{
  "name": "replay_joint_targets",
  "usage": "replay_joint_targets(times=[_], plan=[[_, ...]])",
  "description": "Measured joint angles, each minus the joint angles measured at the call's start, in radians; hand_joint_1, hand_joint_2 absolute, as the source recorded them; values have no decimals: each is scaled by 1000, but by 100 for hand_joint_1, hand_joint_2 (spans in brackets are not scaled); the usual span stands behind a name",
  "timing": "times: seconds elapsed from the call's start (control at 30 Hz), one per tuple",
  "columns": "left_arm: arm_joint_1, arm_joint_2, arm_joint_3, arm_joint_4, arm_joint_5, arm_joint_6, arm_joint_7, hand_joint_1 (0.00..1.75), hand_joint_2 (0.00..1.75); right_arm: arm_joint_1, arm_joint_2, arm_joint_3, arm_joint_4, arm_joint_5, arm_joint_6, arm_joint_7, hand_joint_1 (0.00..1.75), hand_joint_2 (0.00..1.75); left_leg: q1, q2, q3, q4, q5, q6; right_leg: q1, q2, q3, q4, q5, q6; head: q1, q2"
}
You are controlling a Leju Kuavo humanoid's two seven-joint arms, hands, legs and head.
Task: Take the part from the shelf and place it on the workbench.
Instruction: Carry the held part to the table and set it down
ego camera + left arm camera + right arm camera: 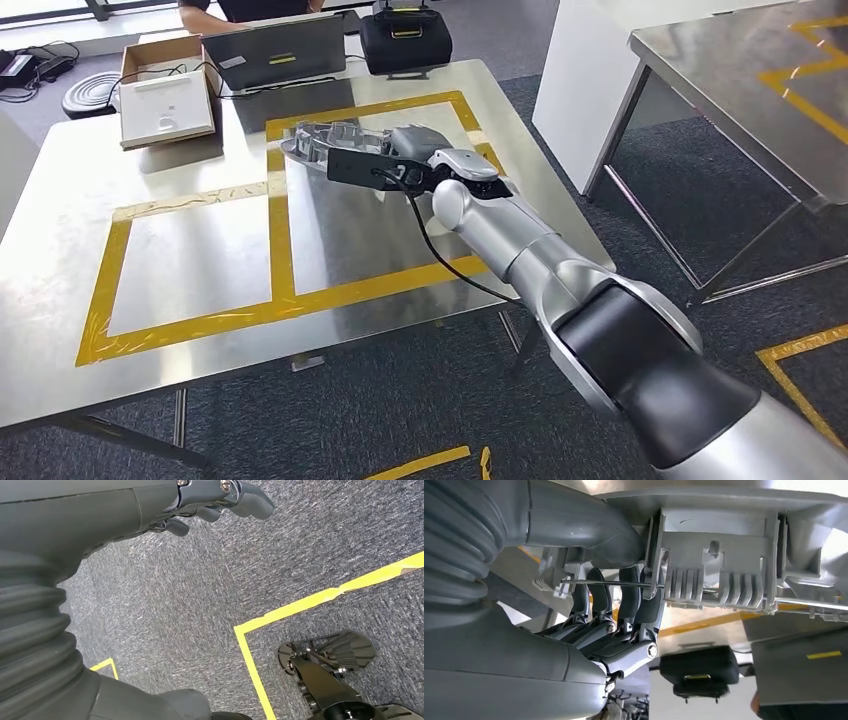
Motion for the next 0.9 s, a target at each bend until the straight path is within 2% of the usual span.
replay_joint_targets(times=[0.2, 0.33, 0.47, 0.6, 0.9], plan=[[0, 0, 0, 0, -3, 0, 0, 0, 175, -1, 0, -4, 44, 11, 6, 2, 175, 175, 0, 0, 0, 0, 0, 1, 0, 0, 1, -1, 0, 0, 0, 0], [-1, 0, 0, 0, -4, -4, 0, 0, 175, -2, 0, -5, 58, 22, 10, -2, 0, 0, 0, 0, 1, 0, 0, 1, 0, 0, 1, -1, 0, 0, 0, 0], [-4, 0, 0, 0, -5, -7, 2, 0, 175, -5, 0, -5, 65, 28, 18, -3, 0, 0, 0, 0, 1, 0, 0, 1, 0, 0, 2, -1, 0, 0, 0, 0], [-6, -1, 0, 0, -3, -5, -2, 0, 0, -7, 2, -10, 69, 32, 20, -5, 0, 0, 0, 0, 2, 0, 0, 1, 0, 0, 2, -1, 0, 0, 0, 0], [-6, -1, 0, 1, 1, -2, -3, 0, 0, -11, 7, -23, 74, 35, 18, -25, 0, 0, 0, 0, 2, 0, 0, 1, 0, 0, 2, -1, 0, 0, 0, 0]])
